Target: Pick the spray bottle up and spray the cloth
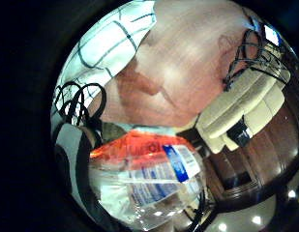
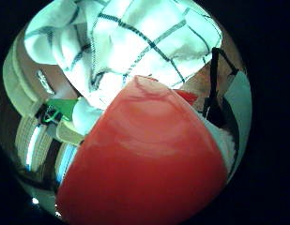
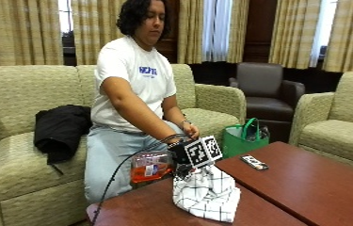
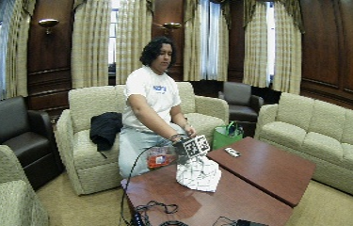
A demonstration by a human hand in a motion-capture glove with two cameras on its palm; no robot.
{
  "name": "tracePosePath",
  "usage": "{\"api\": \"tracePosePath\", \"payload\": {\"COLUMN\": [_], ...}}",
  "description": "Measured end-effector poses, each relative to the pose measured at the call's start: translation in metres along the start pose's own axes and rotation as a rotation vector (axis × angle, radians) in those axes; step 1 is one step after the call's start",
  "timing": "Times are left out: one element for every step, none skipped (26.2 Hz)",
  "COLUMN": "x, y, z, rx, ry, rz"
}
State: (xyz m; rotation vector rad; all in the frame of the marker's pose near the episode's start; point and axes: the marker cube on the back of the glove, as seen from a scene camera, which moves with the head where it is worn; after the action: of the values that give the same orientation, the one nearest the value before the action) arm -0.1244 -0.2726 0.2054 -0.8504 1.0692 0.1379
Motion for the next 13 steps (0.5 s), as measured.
{"api": "tracePosePath", "payload": {"x": [-0.003, -0.006, -0.009, -0.011, -0.013, -0.015, -0.017, -0.019, -0.021, -0.023, -0.025, -0.028, -0.031], "y": [-0.001, -0.002, -0.002, -0.002, -0.001, 0.001, 0.003, 0.006, 0.01, 0.015, 0.02, 0.027, 0.034], "z": [0.002, 0.003, 0.004, 0.003, 0.002, 0.0, -0.004, -0.009, -0.014, -0.021, -0.028, -0.037, -0.046], "rx": [-0.001, -0.001, 0.0, 0.002, 0.006, 0.011, 0.018, 0.027, 0.037, 0.049, 0.063, 0.08, 0.101], "ry": [0.015, 0.027, 0.037, 0.044, 0.047, 0.047, 0.04, 0.027, 0.007, -0.019, -0.052, -0.091, -0.137], "rz": [0.003, 0.006, 0.01, 0.014, 0.015, 0.014, 0.007, -0.005, -0.021, -0.042, -0.067, -0.097, -0.133]}}
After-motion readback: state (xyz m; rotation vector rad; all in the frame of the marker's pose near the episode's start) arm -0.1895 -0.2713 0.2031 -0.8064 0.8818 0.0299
